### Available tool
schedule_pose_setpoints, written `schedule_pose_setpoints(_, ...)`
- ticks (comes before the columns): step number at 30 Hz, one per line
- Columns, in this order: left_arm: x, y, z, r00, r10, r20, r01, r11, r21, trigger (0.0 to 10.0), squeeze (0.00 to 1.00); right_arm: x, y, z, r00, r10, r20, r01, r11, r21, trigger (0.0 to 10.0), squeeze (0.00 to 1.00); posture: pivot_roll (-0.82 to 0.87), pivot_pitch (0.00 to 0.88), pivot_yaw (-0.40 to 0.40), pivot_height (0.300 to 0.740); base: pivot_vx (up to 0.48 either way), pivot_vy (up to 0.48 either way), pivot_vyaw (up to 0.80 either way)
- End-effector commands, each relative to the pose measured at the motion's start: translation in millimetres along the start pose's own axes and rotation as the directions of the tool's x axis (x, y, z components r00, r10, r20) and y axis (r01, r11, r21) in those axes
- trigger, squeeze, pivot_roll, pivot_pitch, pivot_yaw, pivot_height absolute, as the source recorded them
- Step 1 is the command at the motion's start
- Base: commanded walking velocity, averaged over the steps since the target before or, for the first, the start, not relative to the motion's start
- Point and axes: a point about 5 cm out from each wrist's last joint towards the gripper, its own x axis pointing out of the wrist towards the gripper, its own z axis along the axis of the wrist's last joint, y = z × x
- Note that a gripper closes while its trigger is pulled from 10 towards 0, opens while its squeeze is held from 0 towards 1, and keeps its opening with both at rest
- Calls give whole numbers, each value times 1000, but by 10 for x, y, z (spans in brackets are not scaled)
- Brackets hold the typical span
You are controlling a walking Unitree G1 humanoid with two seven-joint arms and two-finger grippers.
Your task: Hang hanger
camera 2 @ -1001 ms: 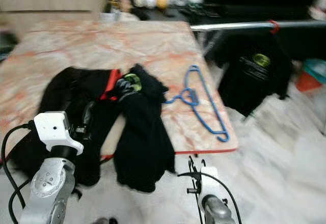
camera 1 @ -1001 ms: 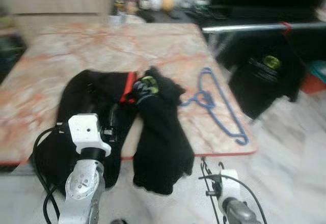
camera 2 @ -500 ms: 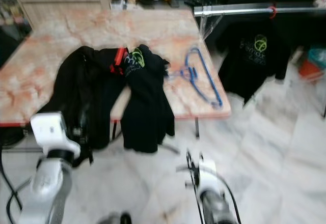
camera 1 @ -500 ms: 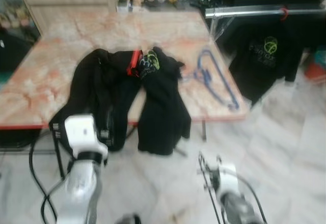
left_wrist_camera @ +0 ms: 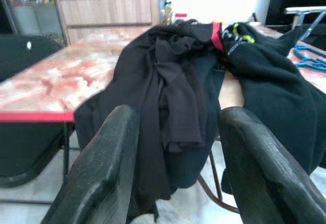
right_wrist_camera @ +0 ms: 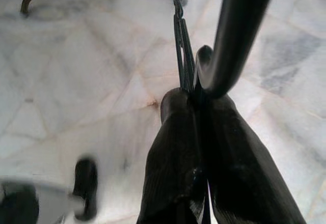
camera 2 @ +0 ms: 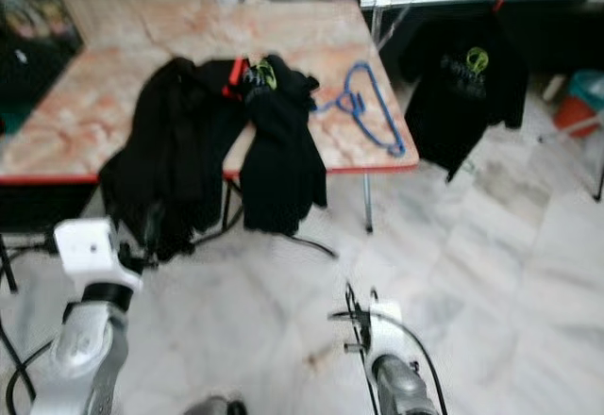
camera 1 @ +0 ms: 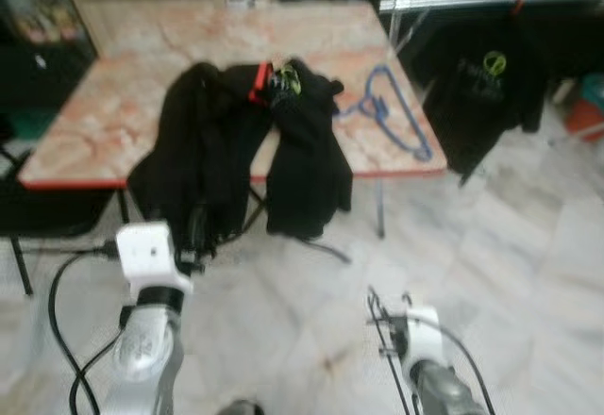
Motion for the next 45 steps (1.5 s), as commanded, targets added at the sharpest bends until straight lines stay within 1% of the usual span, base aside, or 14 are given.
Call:
schedule_pose_setpoints(1, -54, 167, -224, 995, 33, -97, -27, 998, 60, 10000, 0, 6, 29, 12, 1000, 5, 1, -5, 1000, -1, 10000, 0, 88, 90, -33, 740, 0, 0, 0)
schedule_pose_setpoints(2, -90, 235, -350, 987, 37, -154, -27, 998, 64, 10000, 0, 6, 31, 11, 1000, 5, 1, -5, 1000, 0, 10000, 0, 88, 90, -33, 740, 0, 0, 0)
schedule_pose_setpoints(6, -209, 387, -682, 955, 40, -292, -16, 996, 84, 10000, 0, 6, 37, 7, 1000, 5, -1, -5, 1000, 0, 10000, 0, 90, 88, -31, 740, 0, 0, 0)
schedule_pose_setpoints(7, -271, 434, -832, 933, 37, -357, -4, 996, 91, 10000, 0, 6, 39, 5, 1000, 5, -2, -5, 1000, 1, 10000, 0, 88, 87, -31, 740, 0, 0, 0)
schedule_pose_setpoints(8, -271, 434, -832, 933, 37, -357, -4, 996, 91, 10000, 0, 6, 39, 5, 1000, 5, -2, -5, 1000, 1, 10000, 0, 88, 87, -31, 740, 0, 0, 0)
schedule_pose_setpoints(12, -461, 525, -1178, 869, 56, -492, 16, 990, 141, 10000, 0, 4, 35, 0, 1000, 2, -3, -2, 1000, 1, 10000, 0, 86, 78, -31, 740, 0, 0, 0)
schedule_pose_setpoints(13, -461, 525, -1178, 869, 56, -492, 16, 990, 141, 10000, 0, 4, 35, 0, 1000, 2, -3, -2, 1000, 1, 10000, 0, 86, 78, -31, 740, 0, 0, 0)
schedule_pose_setpoints(15, -634, 578, -1499, 785, 55, -617, 45, 988, 145, 10000, 0, 4, 32, -4, 1000, 2, -5, -2, 1000, -1, 10000, 0, 88, 73, -35, 740, 0, 0, 0)
schedule_pose_setpoints(20, -779, 627, -1738, 695, 59, -717, 50, 990, 130, 10000, 0, 2, 33, -14, 1000, 2, -9, -2, 1000, -4, 10000, 0, 79, 56, -35, 740, 0, 0, 0)
schedule_pose_setpoints(25, -1086, 691, -1966, 537, 107, -837, 4, 992, 129, 10000, 0, -1, 37, -30, 1000, -1, -14, 1, 1000, 2, 10000, 0, 63, 46, -27, 740, 0, 0, 0)
schedule_pose_setpoints(26, -1086, 691, -1966, 537, 107, -837, 4, 992, 129, 10000, 0, -1, 37, -30, 1000, -1, -14, 1, 1000, 2, 10000, 0, 63, 46, -27, 740, 0, 0, 0)
schedule_pose_setpoints(27, -1137, 683, -1998, 513, 112, -851, -1, 992, 129, 10000, 0, -2, 41, -37, 1000, -1, -17, 1, 1000, 5, 10000, 0, 65, 42, -28, 740, 0, 0, 0)
schedule_pose_setpoints(32, -1209, 636, -2047, 482, 104, -870, 13, 992, 126, 10000, 0, -2, 48, -46, 1000, 3, -23, -3, 1000, 5, 10000, 0, 66, 38, -27, 740, 0, 0, 0)
schedule_pose_setpoints(45, -1226, 601, -2067, 483, 109, -869, 27, 990, 139, 10000, 0, 2, 38, -24, 1000, 3, -21, -3, 1000, 9, 10000, 0, 53, 70, -31, 740, 0, -142, 0)
